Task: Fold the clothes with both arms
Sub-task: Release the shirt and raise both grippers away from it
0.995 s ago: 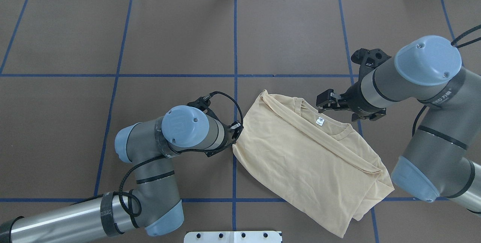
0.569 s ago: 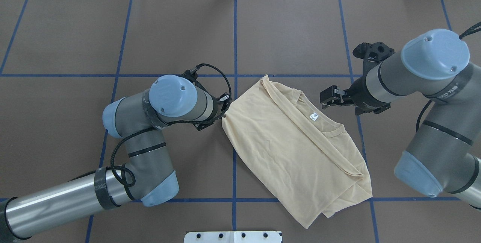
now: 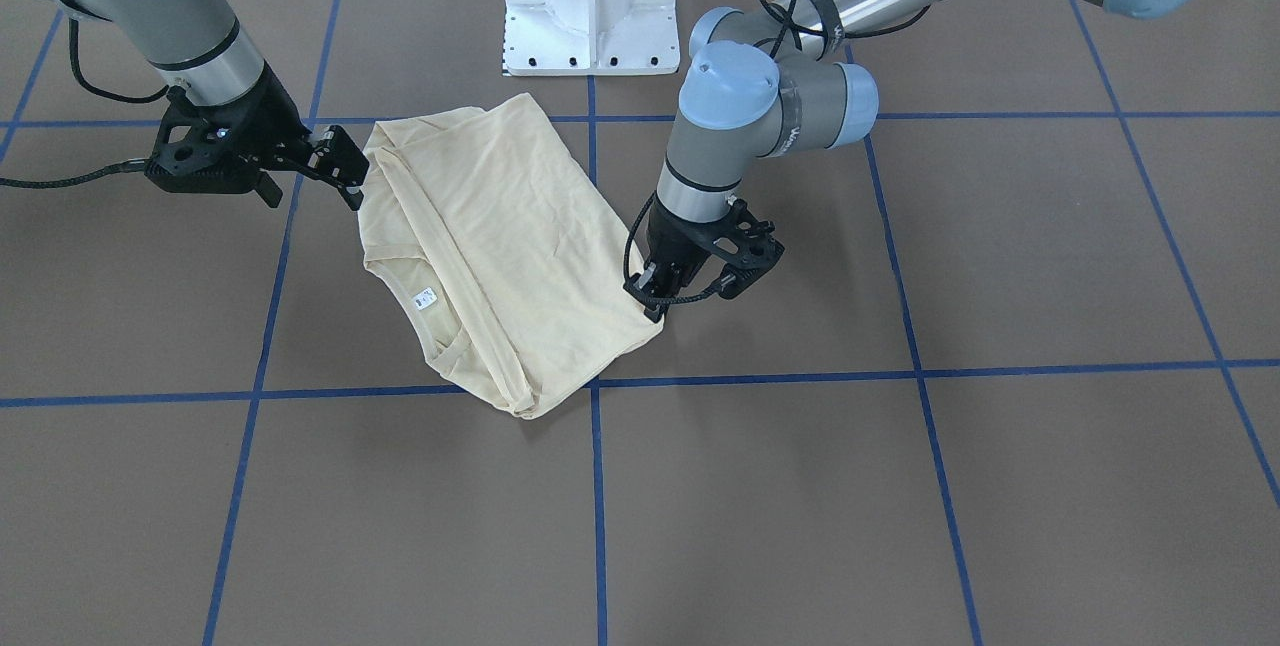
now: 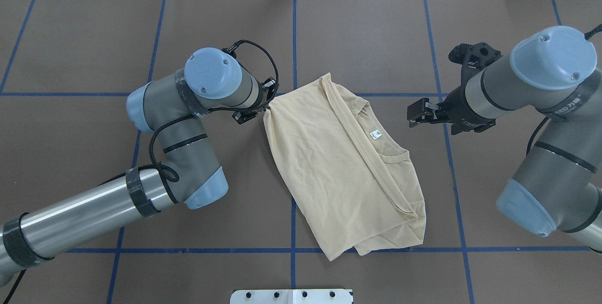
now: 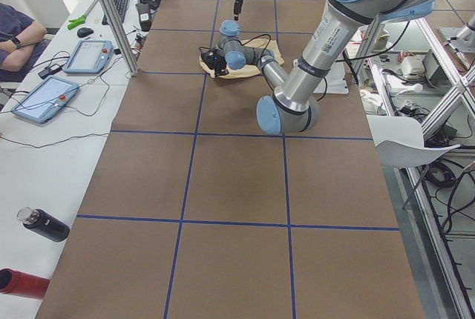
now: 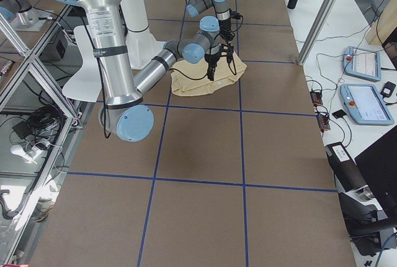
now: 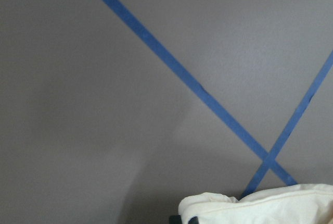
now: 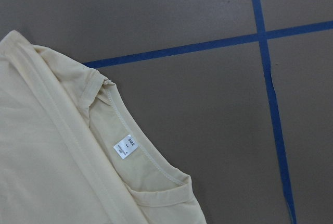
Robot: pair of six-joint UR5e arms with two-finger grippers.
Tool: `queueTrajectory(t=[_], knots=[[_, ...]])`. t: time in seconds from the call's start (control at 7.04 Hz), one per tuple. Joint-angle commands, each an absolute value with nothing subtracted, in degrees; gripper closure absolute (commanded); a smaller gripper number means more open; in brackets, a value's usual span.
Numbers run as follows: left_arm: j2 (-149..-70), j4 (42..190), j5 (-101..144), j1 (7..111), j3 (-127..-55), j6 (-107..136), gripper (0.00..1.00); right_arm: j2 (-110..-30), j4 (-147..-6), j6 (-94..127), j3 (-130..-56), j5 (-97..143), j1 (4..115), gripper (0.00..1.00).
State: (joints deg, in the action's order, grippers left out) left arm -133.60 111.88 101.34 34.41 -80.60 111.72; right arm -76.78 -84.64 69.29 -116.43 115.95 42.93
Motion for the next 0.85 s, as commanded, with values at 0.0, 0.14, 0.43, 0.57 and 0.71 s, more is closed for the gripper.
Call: queueTrajectory(t=[0.0,0.14,0.43,0.57,0.71], knots=[[-137.88,112.5,101.34,38.48,-73.07,108.03,1.0,-76.73,-84.55,69.35,-115.49,115.66,42.98,0.0],[-140.08,116.33,101.34,39.98,-67.64,106.89,1.0,-76.73,-84.55,69.35,-115.4,115.58,43.07,0.0],[-142.02,123.64,100.81,41.22,-61.54,104.61,1.0,-76.82,-84.64,69.35,-115.31,115.58,43.07,0.0],[-143.42,126.71,100.72,41.22,-59.78,104.59,1.0,-76.73,-84.55,69.35,-115.05,115.58,42.98,0.0],[-145.79,130.13,98.98,41.22,-56.55,104.68,1.0,-76.82,-84.64,69.35,-114.96,115.58,43.07,0.0]])
